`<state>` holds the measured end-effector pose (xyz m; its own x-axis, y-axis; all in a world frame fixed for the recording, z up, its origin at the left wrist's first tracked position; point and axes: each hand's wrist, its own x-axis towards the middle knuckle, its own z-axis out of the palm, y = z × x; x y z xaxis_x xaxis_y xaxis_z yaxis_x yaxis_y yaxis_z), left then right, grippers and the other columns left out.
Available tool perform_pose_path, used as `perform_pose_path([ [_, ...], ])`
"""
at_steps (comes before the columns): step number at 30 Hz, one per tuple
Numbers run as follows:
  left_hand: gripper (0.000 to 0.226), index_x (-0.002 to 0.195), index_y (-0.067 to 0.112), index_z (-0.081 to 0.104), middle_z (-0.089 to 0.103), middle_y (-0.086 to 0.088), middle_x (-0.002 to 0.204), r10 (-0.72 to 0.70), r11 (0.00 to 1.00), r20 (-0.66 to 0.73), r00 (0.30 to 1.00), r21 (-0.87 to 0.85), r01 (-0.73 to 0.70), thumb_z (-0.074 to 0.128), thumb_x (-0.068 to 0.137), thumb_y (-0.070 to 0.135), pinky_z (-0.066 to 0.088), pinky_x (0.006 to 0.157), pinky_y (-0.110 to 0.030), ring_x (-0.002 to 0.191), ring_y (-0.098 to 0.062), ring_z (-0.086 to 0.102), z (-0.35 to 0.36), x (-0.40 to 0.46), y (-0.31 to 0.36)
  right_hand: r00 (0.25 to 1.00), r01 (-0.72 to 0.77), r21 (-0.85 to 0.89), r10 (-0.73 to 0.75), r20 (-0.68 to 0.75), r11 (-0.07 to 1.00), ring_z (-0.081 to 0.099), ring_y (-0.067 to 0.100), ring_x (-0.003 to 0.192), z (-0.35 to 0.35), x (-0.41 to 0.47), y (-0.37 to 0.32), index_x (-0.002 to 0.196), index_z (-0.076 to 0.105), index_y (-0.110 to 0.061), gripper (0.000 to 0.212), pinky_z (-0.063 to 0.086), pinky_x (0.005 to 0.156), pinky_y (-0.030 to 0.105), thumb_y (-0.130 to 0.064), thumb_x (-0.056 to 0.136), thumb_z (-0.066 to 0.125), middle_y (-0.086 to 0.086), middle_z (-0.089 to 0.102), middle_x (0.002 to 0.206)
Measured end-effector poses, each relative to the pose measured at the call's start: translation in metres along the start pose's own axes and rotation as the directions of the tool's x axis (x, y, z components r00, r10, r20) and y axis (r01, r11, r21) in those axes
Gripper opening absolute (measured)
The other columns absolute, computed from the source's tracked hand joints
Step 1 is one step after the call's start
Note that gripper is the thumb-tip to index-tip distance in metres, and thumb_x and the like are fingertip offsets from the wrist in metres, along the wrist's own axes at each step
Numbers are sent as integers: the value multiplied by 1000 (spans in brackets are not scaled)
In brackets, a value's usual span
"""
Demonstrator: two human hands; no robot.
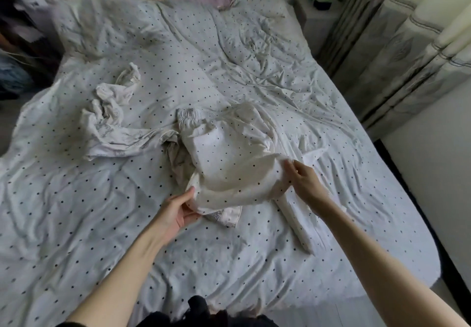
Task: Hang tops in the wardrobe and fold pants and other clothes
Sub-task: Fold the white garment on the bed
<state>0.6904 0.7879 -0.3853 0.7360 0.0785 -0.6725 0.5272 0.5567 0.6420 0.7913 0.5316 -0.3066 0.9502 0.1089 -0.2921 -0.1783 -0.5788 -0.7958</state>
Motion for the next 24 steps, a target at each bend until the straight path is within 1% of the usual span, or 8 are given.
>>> perform_pose_path([
  [4,30,100,2,56,57,-20,113,134,987,110,985,-104,-123,55,82,26,41,102,-39,104,-28,59,17,-43,-4,986,-58,85,44,163,995,59,30,73,-2,-25,6,96,56,8,45,51,80,49,-31,102,33,17,58,77],
  [7,29,111,7,55,65,-14,104,256,963,169,952,-126,-237,52,82,15,49,94,-41,92,-22,66,37,-76,3,928,-214,266,112,354,940,59,31,79,-26,-31,-3,112,55,13,47,50,74,35,-31,100,41,18,63,82],
  [10,33,117,14,56,68,-6,104,439,863,161,884,-351,-364,50,85,17,56,82,-32,91,-18,67,53,-103,24,826,-343,524,-15,564,780,61,18,77,-65,-32,-24,95,64,-8,33,49,74,28,-38,92,50,7,63,83],
  [12,34,117,15,56,67,-3,110,522,765,85,849,-486,-422,51,86,25,52,89,-33,100,-17,64,60,-113,35,788,-340,611,-138,600,714,56,11,75,-78,-31,-36,71,54,-21,29,43,88,34,-47,83,55,-3,51,73],
  [14,33,116,16,57,63,0,116,489,823,33,872,-349,-448,50,87,30,46,96,-38,112,-17,57,73,-117,24,789,-232,539,-168,591,810,54,10,89,-79,-37,-34,77,51,-21,27,32,101,42,-46,86,52,-4,52,83],
  [17,13,99,11,61,64,-4,107,327,944,-23,945,42,-326,55,88,17,39,99,-43,113,-22,53,91,-113,-21,815,-40,304,-145,561,952,54,4,102,-58,-53,-13,129,50,-17,36,29,103,27,-26,94,51,-1,60,114],
  [21,8,94,8,64,66,-8,96,283,959,-163,945,42,-280,57,89,9,40,98,-41,93,-22,59,92,-107,-43,756,211,81,-215,619,974,56,8,97,-37,-67,3,149,22,-16,65,42,83,13,-10,93,56,6,57,122],
  [24,17,107,9,62,67,-4,99,288,957,-244,926,33,-289,53,94,15,42,92,-35,90,-15,62,83,-107,-44,772,417,-181,-241,589,891,58,21,106,-34,-64,5,151,13,-20,73,46,91,25,-12,93,57,13,53,132],
])
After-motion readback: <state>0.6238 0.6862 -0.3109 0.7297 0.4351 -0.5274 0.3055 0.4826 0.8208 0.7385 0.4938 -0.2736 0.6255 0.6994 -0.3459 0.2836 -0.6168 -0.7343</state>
